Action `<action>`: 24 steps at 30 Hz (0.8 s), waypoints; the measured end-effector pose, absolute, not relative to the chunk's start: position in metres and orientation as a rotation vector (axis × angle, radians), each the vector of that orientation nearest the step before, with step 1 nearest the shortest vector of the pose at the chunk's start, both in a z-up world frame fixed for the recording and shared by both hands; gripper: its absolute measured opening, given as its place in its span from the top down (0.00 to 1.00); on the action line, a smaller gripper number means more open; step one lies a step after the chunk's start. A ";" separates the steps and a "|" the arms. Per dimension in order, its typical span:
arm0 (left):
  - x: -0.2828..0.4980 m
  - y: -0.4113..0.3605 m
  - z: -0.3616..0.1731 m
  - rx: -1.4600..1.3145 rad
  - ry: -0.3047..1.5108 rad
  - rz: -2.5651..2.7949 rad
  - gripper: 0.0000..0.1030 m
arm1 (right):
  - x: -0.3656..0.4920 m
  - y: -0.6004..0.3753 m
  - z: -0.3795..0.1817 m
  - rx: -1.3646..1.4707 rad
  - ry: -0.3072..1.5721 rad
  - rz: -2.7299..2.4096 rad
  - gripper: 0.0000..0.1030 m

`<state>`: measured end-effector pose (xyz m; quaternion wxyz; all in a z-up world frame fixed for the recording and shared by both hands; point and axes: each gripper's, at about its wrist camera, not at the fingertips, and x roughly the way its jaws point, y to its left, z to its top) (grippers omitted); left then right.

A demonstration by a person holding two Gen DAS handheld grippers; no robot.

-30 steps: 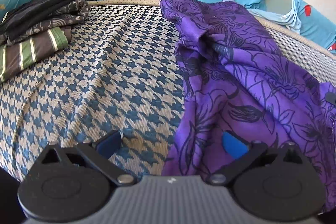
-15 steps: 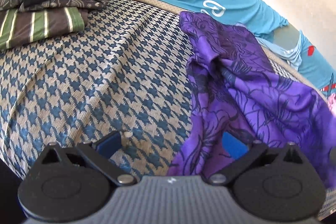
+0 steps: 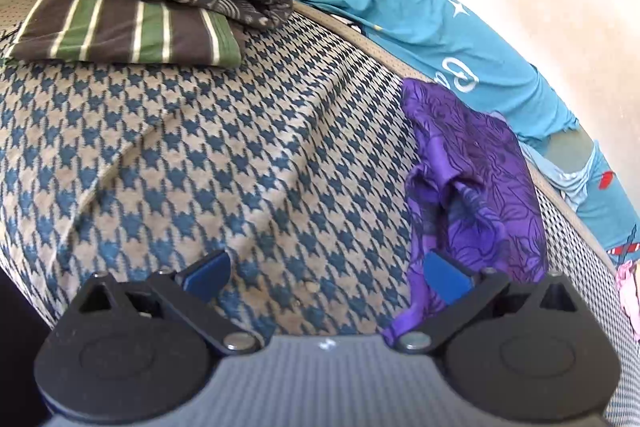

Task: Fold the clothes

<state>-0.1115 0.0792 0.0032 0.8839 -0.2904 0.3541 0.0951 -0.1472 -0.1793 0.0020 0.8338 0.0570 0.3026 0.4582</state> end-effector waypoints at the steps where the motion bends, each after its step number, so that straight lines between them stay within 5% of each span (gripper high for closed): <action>1: -0.113 0.081 0.004 -0.608 0.732 0.199 0.00 | -0.147 -0.177 0.000 0.111 0.647 0.975 0.86; 24: -0.102 0.050 0.013 -0.552 0.698 0.035 0.00 | -0.152 -0.169 -0.030 -0.114 0.735 0.975 0.74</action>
